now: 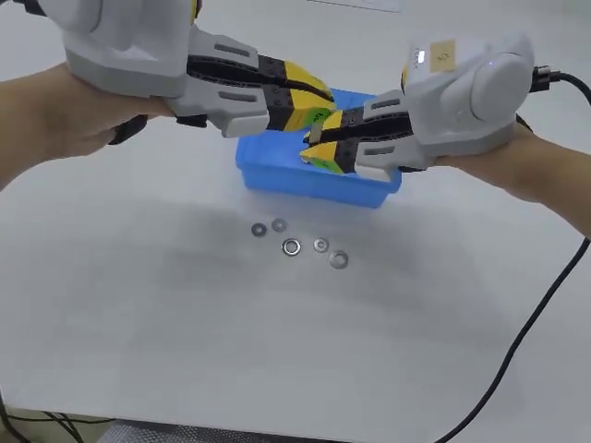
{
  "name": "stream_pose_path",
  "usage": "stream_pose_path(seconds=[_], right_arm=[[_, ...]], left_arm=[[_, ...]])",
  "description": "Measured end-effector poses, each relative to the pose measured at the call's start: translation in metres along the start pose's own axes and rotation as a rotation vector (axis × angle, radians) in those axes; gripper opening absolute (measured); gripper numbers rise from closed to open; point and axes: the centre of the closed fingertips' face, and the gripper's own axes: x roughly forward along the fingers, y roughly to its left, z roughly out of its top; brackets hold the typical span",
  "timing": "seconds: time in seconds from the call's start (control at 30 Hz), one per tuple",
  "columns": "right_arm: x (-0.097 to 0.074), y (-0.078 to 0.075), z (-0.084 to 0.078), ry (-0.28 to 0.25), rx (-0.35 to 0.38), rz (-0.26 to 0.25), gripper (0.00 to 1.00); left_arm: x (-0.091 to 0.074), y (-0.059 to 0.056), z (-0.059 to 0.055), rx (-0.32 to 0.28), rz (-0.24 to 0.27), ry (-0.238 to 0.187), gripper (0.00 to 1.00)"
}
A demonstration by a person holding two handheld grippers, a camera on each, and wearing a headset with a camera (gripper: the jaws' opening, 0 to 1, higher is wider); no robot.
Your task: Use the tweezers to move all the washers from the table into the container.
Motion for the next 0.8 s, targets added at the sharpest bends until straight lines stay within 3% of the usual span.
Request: stream_pose_path(seconds=[0.07, 0.37, 0.8], right_arm=[[0.000, 0.000, 0.000, 0.001, -0.005, 0.000, 0.09], [0.001, 0.000, -0.001, 0.004, -0.010, 0.004, 0.09], [-0.004, -0.004, 0.009, -0.017, -0.017, -0.022, 0.11]], left_arm=[[0.000, -0.002, 0.001, 0.024, 0.001, 0.004, 0.06], [0.002, 0.000, 0.000, 0.019, 0.007, 0.004, 0.06], [-0.005, 0.003, 0.013, 0.031, 0.041, -0.023, 0.05]])
